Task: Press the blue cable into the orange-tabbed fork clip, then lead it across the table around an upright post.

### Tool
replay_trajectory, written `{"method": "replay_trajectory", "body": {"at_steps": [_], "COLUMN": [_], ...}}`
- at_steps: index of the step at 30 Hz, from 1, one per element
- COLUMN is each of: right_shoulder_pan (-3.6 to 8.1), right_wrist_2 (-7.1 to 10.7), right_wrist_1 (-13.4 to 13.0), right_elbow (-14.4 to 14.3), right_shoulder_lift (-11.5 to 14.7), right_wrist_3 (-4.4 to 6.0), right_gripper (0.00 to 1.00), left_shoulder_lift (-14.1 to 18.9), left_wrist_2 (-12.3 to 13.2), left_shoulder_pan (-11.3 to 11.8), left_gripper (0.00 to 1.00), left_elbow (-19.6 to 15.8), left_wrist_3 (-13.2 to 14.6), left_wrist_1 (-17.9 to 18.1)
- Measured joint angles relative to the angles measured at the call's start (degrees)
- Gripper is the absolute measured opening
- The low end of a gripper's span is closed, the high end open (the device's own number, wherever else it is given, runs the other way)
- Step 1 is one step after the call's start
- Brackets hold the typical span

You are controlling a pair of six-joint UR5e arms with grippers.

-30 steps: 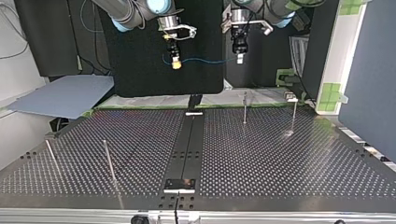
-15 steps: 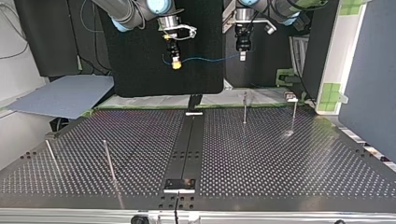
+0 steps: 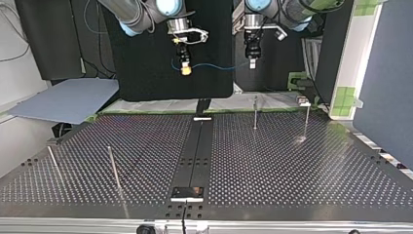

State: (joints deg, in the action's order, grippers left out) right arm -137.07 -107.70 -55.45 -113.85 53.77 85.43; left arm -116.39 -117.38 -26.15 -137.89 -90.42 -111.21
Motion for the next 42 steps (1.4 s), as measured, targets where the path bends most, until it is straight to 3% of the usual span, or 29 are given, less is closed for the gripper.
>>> {"method": "replay_trajectory", "body": {"at_steps": [3,11,15,19,25,30,34,42], "right_shoulder_pan": [0.19,1.96,3.25,4.32,5.0,4.74,3.81,1.21], "right_wrist_2": [-1.09,-0.13,0.35,1.88,4.49,6.73,8.43,8.96], "right_wrist_1": [1.5,5.31,7.2,8.99,8.45,8.5,8.95,9.95], "right_elbow": [1.52,5.32,7.2,9.26,12.03,14.77,17.04,20.66], "right_shoulder_lift": [1.47,5.07,4.68,2.94,0.23,-2.51,-4.78,-8.4], "right_wrist_3": [1.24,4.33,4.74,4.84,5.05,5.07,4.94,4.47], "right_gripper": [0.0,0.0,0.0,0.0,0.0,0.0,0.0,0.0], "left_shoulder_lift": [1.36,4.81,6.1,5.1,2.48,0.6,0.31,0.27], "left_wrist_2": [-0.46,-1.47,-2.0,-2.5,-3.1,-2.16,-1.52,-0.52], "left_shoulder_pan": [-0.04,1.38,2.32,3.17,4.54,5.58,6.5,8.32], "left_gripper": [0.0,0.0,0.0,0.0,0.0,0.0,0.0,0.0], "left_elbow": [1.27,2.04,2.08,2.41,2.93,3.2,3.22,3.24], "left_wrist_3": [-1.28,-4.69,-6.56,-7.86,-7.94,-7.85,-7.8,-7.64], "left_wrist_1": [-1.38,-4.73,-5.2,-4.76,-4.05,-3.96,-3.97,-4.26]}}
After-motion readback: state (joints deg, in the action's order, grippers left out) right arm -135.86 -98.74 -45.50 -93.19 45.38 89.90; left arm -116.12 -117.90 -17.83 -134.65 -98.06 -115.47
